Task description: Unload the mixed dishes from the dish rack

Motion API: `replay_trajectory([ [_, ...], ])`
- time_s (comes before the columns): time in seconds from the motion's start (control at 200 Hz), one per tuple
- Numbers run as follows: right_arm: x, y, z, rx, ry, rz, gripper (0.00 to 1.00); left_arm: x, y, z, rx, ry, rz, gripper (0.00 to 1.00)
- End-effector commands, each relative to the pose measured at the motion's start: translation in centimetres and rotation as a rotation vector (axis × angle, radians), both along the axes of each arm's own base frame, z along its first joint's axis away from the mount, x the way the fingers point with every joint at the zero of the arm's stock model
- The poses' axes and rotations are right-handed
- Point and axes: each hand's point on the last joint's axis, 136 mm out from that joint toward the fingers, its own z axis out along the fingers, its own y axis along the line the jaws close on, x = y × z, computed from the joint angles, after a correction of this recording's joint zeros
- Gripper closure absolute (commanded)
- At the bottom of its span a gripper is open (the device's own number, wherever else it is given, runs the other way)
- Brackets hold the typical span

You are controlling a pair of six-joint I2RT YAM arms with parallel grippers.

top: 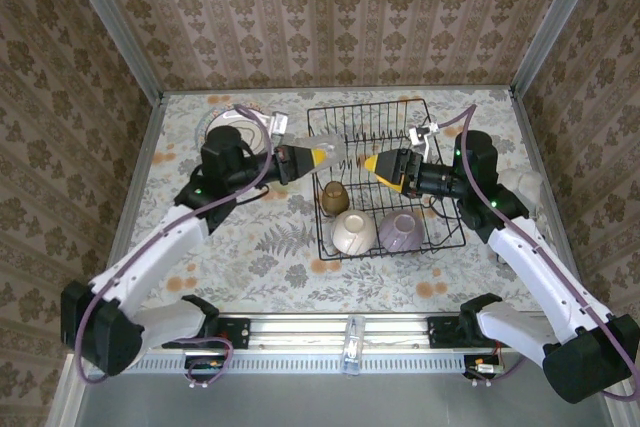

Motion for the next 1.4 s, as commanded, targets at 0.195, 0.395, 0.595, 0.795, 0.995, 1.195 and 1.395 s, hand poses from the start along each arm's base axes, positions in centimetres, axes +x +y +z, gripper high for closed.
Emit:
replay_trajectory([
  [0.195, 0.1, -0.3, -1.5, -0.043, 0.009, -0.022, 0.0, -2.7, 8.2, 0.5, 0.331, -0.107, 0.26, 1.0],
  [0.395, 0.3, -0.2, -2.1, -0.052, 0.018, -0.018, 0.0, -4.5, 14.3, -2.4, 0.591, -0.015, 0.42, 1.0],
  [0.595, 0.9, 0.1, -3.2, -0.062, 0.036, -0.011, 0.0, -5.3, 18.4, -7.4, 0.761, 0.199, 0.524, 1.0],
  [0.795, 1.0, 0.1, -4.1, -0.074, 0.045, -0.01, 0.0, -3.9, 18.7, -12.8, 0.822, 0.464, 0.476, 1.0],
  [0.995, 0.3, -0.4, -5.1, -0.109, 0.043, -0.013, 0.0, -0.6, 19.1, -15.4, 0.81, 0.533, 0.501, 1.0],
  [1.195, 0.0, -0.5, -6.0, -0.149, 0.037, 0.001, 0.0, 2.8, 18.1, -17.4, 0.806, 0.578, 0.483, 1.0],
  [1.395, 0.3, -0.6, -6.5, -0.179, 0.03, 0.008, 0.0, 5.6, 18.5, -19.1, 0.882, 0.59, 0.504, 1.0],
])
